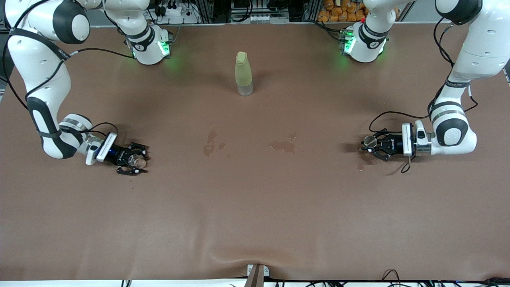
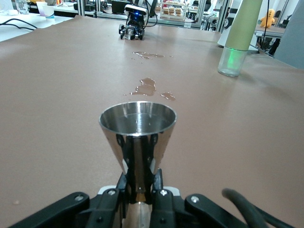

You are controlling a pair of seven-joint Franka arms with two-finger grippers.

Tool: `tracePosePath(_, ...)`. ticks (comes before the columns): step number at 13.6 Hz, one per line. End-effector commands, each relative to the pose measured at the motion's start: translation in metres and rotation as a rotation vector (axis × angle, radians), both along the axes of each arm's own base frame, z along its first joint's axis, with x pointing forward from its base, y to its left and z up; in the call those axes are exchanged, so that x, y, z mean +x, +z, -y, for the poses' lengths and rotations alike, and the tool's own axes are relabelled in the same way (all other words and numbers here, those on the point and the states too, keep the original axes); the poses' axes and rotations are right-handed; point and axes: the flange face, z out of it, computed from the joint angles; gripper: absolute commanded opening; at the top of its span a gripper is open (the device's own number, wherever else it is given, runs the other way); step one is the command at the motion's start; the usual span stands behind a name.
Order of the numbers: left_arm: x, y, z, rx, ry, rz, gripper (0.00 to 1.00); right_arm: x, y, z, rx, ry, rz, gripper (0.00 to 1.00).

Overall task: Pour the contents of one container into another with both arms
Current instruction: 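Lift the beaker with the right gripper while the left gripper lifts the jigger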

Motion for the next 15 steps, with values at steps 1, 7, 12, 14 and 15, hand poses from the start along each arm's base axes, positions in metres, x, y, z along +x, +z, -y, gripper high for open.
tracePosePath(1, 0.007, 0.024, 0.002, 0.013, -0.025, 0.052, 0.05, -0.017, -0.025, -0.007, -0.085, 0.079, 0.278, 0.09)
tracePosePath(7, 0.041, 0.063, 0.05, -0.003, -0.064, 0.13, 0.0, -0.013, -0.018, -0.008, -0.073, 0.073, 0.264, 0.0)
tracePosePath(12, 0.057, 0.083, 0.102, -0.016, 0.012, 0.109, 0.0, 0.008, 0.029, -0.02, 0.004, 0.073, 0.177, 0.0)
tracePosePath(14, 0.067, 0.095, 0.121, -0.006, 0.036, 0.092, 0.0, 0.015, 0.056, -0.022, 0.04, 0.089, 0.134, 0.0)
tracePosePath(15, 0.071, 0.101, 0.13, -0.002, 0.047, 0.08, 0.0, 0.019, 0.072, -0.023, 0.058, 0.102, 0.119, 0.0)
